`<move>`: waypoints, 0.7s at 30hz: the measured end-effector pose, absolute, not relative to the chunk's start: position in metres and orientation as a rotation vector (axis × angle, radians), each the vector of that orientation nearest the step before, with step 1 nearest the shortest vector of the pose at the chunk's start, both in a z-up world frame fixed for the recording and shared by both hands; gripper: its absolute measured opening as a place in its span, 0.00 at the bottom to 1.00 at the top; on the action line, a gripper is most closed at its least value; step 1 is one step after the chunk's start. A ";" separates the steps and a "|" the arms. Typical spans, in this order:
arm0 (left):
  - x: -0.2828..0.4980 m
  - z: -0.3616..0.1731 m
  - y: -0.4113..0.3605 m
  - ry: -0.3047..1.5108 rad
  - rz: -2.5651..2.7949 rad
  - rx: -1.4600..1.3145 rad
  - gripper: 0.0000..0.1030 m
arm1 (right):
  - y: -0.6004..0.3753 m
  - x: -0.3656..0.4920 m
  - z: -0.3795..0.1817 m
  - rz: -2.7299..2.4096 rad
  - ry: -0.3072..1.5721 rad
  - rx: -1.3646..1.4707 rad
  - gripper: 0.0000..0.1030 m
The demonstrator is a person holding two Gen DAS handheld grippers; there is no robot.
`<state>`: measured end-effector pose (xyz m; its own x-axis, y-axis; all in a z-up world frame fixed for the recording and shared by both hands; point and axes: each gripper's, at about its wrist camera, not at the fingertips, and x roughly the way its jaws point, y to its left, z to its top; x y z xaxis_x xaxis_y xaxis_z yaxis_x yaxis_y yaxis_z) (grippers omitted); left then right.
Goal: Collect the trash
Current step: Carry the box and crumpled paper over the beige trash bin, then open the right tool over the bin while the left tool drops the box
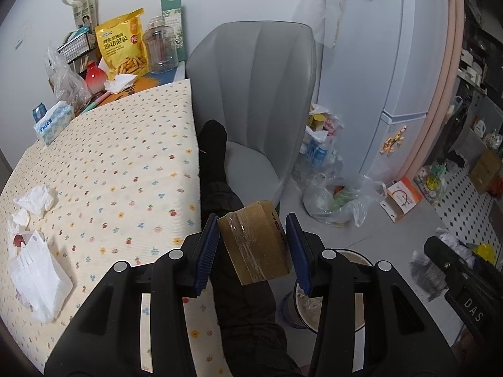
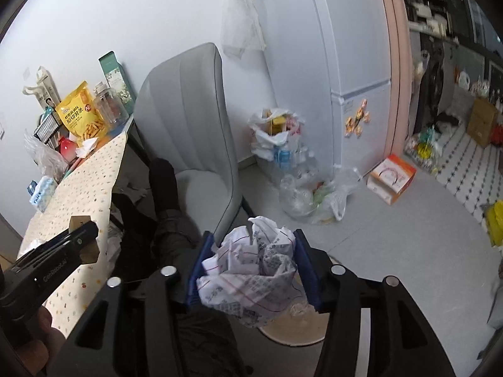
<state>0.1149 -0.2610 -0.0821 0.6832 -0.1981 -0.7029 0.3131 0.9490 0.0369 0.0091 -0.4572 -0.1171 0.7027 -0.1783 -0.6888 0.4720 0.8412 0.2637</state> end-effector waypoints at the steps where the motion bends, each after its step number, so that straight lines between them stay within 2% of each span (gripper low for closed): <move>1: 0.114 -0.083 -0.264 0.770 -0.292 0.160 0.42 | -0.460 0.007 -0.119 -0.388 0.707 0.447 0.57; 10: 0.104 -0.092 -0.298 0.786 -0.359 0.204 0.43 | -0.479 -0.018 -0.119 -0.425 0.694 0.475 0.65; 12: 0.101 -0.095 -0.310 0.794 -0.384 0.212 0.43 | -0.484 -0.029 -0.113 -0.457 0.671 0.463 0.74; 14: 0.099 -0.099 -0.322 0.804 -0.412 0.216 0.43 | -0.488 -0.040 -0.108 -0.495 0.658 0.442 0.77; 21: 0.083 -0.111 -0.369 0.825 -0.511 0.253 0.43 | -0.523 -0.072 -0.115 -0.597 0.676 0.478 0.77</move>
<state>0.0831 -0.3686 -0.1106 0.5674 -0.3335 -0.7529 0.5255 0.8506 0.0193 -0.0721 -0.5234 -0.1145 0.6274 -0.3508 -0.6952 0.6468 0.7319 0.2143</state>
